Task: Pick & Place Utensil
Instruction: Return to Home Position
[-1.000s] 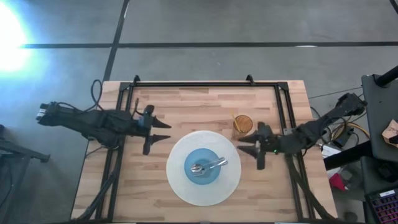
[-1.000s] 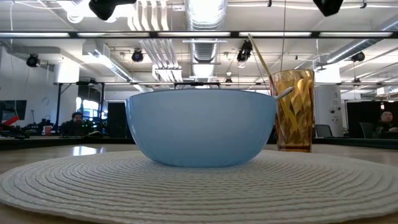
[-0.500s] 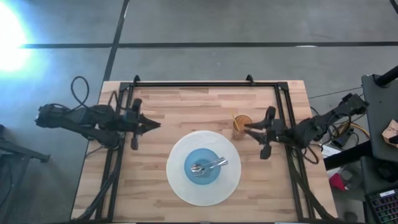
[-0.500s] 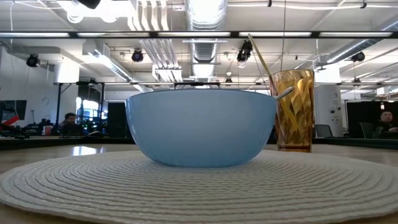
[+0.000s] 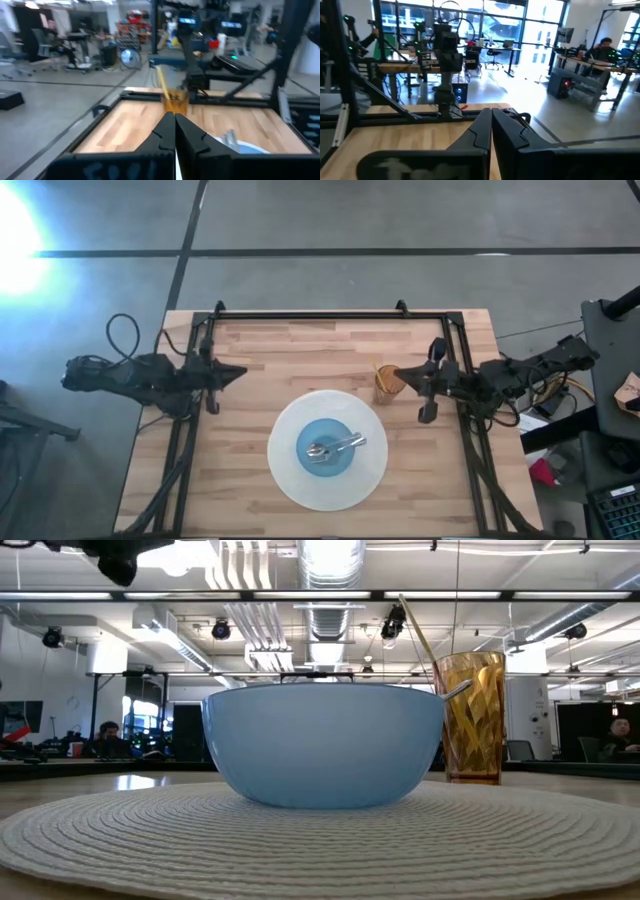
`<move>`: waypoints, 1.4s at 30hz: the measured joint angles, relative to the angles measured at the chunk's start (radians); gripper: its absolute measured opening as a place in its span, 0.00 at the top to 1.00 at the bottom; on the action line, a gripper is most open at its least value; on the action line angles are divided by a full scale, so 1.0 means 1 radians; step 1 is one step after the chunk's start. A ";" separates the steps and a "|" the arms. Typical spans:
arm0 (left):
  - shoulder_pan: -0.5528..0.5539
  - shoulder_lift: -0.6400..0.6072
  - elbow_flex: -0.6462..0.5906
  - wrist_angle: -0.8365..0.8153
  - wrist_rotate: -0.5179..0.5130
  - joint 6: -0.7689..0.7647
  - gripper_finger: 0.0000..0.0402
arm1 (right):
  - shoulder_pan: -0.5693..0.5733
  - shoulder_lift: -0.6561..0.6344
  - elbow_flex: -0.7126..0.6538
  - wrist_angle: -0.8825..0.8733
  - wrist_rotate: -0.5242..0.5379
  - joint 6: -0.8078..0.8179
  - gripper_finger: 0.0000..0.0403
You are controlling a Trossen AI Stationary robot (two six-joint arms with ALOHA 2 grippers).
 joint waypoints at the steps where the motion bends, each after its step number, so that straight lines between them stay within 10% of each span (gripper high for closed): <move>1: 0.000 -0.015 -0.021 0.013 -0.014 0.000 1.00 | -0.006 0.000 -0.003 0.000 -0.001 0.000 0.98; 16: 0.014 -0.266 -0.214 0.094 -0.049 -0.002 1.00 | -0.077 -0.148 -0.164 0.123 -0.168 -0.024 0.98; 42: 0.014 -0.394 -0.407 -0.001 0.075 -0.018 1.00 | -0.099 -0.324 -0.481 0.190 -0.146 0.045 0.98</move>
